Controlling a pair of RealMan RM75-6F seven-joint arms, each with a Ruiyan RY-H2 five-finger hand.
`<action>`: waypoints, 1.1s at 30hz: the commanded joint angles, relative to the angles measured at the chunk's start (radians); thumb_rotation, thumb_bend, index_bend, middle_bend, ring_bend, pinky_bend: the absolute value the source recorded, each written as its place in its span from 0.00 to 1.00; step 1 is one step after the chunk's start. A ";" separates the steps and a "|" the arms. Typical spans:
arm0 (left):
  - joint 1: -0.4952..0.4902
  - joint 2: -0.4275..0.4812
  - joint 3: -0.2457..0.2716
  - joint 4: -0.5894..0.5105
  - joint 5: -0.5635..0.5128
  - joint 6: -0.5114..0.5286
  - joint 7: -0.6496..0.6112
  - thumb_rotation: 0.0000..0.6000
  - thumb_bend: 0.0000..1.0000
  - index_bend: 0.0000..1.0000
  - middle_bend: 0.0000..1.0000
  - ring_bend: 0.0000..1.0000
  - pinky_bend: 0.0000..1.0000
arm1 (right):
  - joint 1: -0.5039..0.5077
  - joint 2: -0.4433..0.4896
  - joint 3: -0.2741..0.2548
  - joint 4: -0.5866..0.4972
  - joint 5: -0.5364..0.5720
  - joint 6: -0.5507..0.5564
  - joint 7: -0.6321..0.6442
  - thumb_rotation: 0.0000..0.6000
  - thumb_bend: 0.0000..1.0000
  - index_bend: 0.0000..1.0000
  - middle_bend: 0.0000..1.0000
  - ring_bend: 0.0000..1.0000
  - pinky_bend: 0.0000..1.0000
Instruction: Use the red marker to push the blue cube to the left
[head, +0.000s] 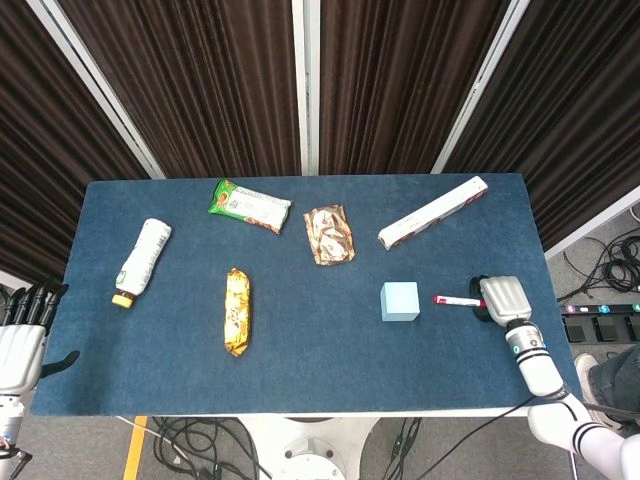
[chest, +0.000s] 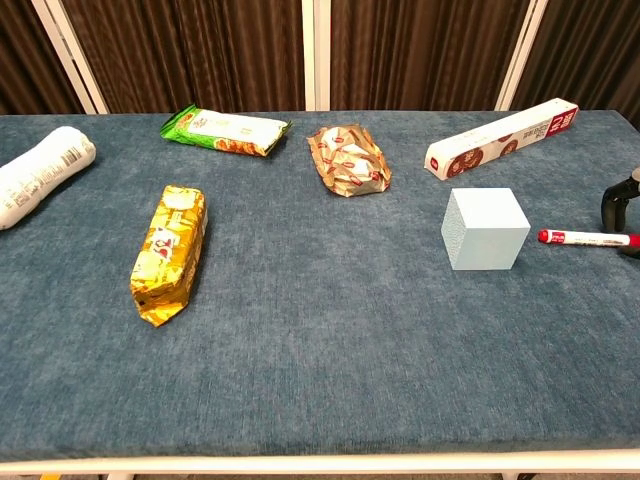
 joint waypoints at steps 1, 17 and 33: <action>-0.002 0.000 0.000 0.003 -0.002 -0.004 -0.005 1.00 0.00 0.11 0.11 0.04 0.07 | 0.000 -0.003 0.001 0.001 0.002 0.002 -0.002 1.00 0.20 0.49 0.44 0.71 0.83; -0.008 -0.002 0.001 0.011 -0.006 -0.015 -0.023 1.00 0.00 0.11 0.11 0.04 0.07 | 0.006 -0.020 0.005 0.014 0.015 -0.001 -0.033 1.00 0.28 0.64 0.57 0.72 0.83; -0.003 0.000 0.004 0.009 -0.005 -0.006 -0.033 1.00 0.00 0.11 0.11 0.04 0.07 | 0.000 -0.004 0.005 0.012 -0.010 0.046 0.007 1.00 0.32 0.68 0.60 0.74 0.83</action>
